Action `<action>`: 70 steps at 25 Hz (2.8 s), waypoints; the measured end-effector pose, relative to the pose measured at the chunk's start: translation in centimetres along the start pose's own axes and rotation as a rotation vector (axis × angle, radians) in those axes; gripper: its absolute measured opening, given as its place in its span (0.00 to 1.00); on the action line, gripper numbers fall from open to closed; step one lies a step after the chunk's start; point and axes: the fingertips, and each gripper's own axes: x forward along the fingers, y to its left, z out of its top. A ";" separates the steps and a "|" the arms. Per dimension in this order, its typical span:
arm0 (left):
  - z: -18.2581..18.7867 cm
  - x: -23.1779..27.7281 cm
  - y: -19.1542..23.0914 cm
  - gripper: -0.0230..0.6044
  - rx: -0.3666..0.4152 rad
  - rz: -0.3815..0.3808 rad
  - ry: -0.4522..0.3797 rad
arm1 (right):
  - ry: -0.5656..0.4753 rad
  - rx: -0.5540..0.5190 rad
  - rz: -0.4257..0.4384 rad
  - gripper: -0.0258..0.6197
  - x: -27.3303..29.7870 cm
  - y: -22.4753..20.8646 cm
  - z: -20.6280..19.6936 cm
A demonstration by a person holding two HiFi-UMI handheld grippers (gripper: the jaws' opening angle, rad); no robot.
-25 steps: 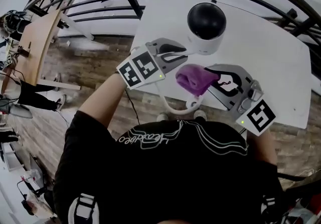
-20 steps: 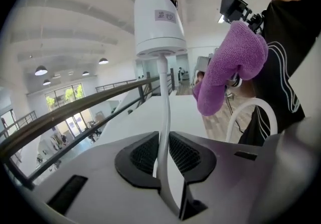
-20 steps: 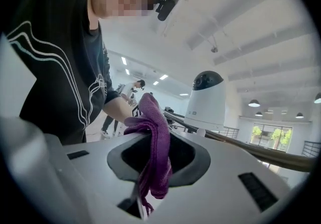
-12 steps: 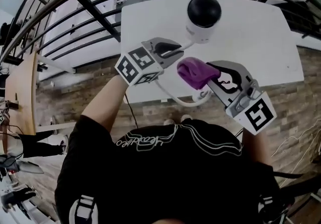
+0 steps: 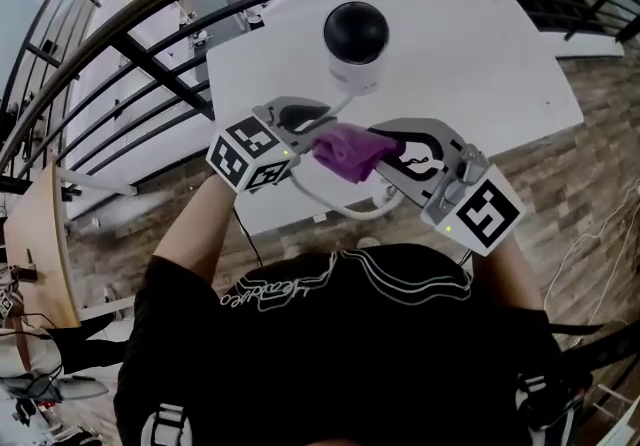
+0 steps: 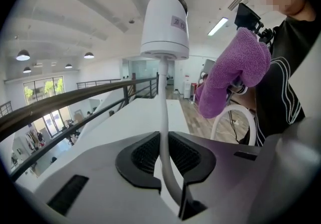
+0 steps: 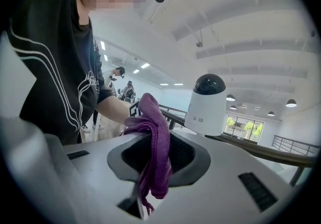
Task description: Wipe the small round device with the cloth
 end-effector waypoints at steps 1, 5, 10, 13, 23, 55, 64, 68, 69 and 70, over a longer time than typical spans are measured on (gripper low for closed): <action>0.3 0.5 0.1 0.13 0.003 -0.016 -0.011 | 0.011 0.008 -0.030 0.15 0.1 -0.5 -0.1; 0.2 0.1 -0.8 0.13 0.002 -0.073 -0.059 | 0.040 0.054 -0.183 0.15 1.5 0.3 1.1; 0.3 -0.2 -1.6 0.13 -0.033 -0.151 -0.109 | 0.108 0.102 -0.403 0.15 1.7 1.9 2.8; 0.2 -0.3 -1.7 0.13 -0.048 -0.191 -0.113 | 0.147 0.099 -0.512 0.15 1.5 3.0 3.5; 0.1 -0.1 -1.5 0.13 -0.067 -0.265 -0.125 | 0.209 0.137 -0.629 0.15 0.5 4.3 2.1; -0.3 -0.7 -1.0 0.19 -0.032 -0.744 -0.091 | 0.527 -0.112 -1.404 0.15 7.1 -2.7 11.8; 0.2 -1.0 -2.3 0.20 -0.002 -0.775 -0.080 | 0.622 -0.269 -1.475 0.15 5.5 -5.3 14.8; 0.3 -1.2 -2.6 0.20 -0.003 -0.792 -0.083 | 0.639 -0.284 -1.489 0.15 5.3 -6.1 14.6; 0.2 -1.3 -2.6 0.20 0.000 -0.796 -0.085 | 0.658 -0.288 -1.492 0.15 5.3 -6.1 14.4; 0.1 -1.4 -2.6 0.20 0.000 -0.799 -0.084 | 0.683 -0.291 -1.494 0.15 5.3 -6.1 14.0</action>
